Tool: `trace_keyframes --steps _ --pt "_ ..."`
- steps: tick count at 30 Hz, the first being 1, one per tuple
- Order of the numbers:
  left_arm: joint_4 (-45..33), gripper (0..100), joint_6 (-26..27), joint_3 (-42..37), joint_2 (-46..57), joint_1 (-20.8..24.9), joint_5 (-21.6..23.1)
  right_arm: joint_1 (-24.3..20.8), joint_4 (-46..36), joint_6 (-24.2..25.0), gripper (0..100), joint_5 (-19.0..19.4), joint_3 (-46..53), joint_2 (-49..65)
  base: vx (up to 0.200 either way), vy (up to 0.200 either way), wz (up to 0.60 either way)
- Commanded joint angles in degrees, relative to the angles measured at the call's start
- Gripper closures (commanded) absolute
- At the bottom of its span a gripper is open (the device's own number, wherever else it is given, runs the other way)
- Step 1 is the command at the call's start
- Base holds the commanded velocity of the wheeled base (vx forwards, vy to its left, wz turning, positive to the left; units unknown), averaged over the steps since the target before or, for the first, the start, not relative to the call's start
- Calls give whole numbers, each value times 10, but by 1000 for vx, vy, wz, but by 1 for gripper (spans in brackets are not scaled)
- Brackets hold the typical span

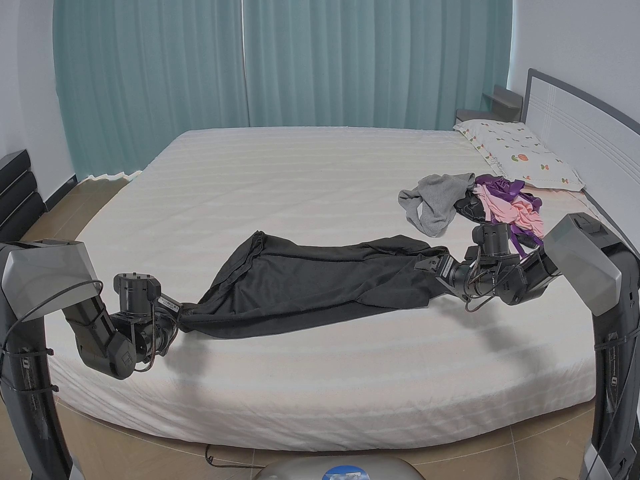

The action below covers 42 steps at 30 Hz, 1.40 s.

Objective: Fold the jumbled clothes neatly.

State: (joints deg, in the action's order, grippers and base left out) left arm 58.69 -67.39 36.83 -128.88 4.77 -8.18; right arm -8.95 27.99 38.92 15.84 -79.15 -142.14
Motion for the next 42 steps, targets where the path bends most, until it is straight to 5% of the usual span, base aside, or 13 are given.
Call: trace_keyframes --steps 1,20,21,34,42 --pt "0 100 0 -1 0 0 0 -3 0 0 0 1 6 9 0 0 0" --pt "1 100 1 0 -1 2 2 -32 -3 -6 0 -1 -30 -39 0 0 0" --pt "1 100 1 -1 -1 2 2 -32 -3 -7 100 -1 -31 -39 0 0 0" --pt "1 100 6 -3 2 3 1 -25 -4 -4 100 -3 -1 -9 0 0 0" --pt "1 100 16 -23 25 3 1 -3 1 5 100 3 133 120 0 0 0"
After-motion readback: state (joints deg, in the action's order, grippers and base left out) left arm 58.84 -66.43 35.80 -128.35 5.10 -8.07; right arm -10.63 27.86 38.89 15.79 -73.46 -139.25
